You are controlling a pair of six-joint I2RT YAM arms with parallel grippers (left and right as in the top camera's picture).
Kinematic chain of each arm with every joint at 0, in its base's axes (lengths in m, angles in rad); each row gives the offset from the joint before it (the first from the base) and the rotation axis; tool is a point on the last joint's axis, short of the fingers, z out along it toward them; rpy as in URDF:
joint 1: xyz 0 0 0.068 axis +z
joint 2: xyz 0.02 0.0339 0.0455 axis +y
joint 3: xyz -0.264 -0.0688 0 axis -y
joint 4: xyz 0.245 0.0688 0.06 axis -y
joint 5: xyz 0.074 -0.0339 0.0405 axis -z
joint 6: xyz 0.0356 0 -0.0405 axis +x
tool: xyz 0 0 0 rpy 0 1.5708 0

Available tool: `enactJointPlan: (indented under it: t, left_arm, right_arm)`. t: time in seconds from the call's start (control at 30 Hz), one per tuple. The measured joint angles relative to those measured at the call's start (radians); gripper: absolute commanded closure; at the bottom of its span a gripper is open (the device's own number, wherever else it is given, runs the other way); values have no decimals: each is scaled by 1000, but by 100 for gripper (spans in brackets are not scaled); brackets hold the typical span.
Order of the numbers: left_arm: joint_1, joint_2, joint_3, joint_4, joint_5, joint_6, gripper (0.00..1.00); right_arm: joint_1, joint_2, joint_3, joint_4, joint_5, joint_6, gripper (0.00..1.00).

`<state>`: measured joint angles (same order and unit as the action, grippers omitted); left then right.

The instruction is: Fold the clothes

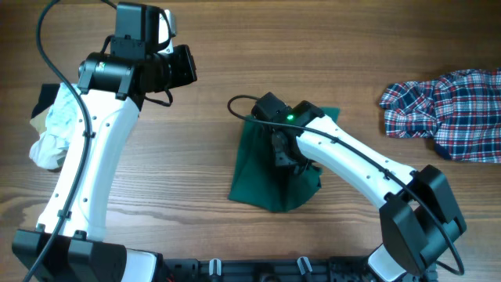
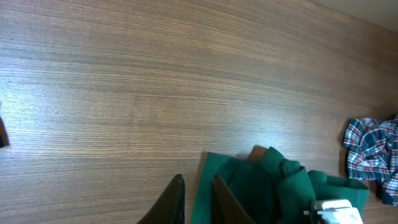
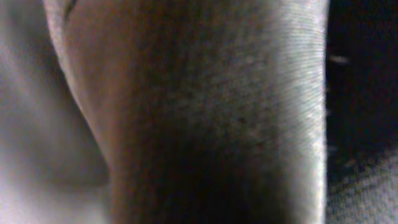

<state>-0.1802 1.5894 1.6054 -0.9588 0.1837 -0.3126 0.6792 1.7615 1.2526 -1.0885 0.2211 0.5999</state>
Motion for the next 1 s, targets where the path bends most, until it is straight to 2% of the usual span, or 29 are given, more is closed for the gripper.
enactJointPlan:
  t: [0.17, 0.33, 0.5, 0.63, 0.83, 0.87, 0.97, 1.0]
  left_arm:
    - [0, 0, 0, 0, 0, 0, 85]
    - [0, 0, 0, -4, 0, 0, 85]
    - [0, 0, 0, -4, 0, 0, 85]
    - [0, 0, 0, -4, 0, 0, 85]
    - [0, 0, 0, -6, 0, 0, 85]
    - [0, 0, 0, -10, 0, 0, 85]
    - [0, 0, 0, -21, 0, 0, 85]
    - [0, 0, 0, -23, 0, 0, 85]
  right_arm:
    - [-10, 0, 0, -34, 76, 47, 94]
    - [-135, 0, 13, -101, 234, -31, 94]
    - [-263, 0, 102, -141, 357, -157, 94]
    - [-223, 0, 138, -142, 364, -260, 94]
    - [-94, 77, 143, -122, 322, -284, 92]
    - [-81, 110, 144, -119, 312, -279, 90]
    - [-69, 214, 144, -120, 251, -242, 56]
    - [-69, 235, 144, -123, 239, -233, 53]
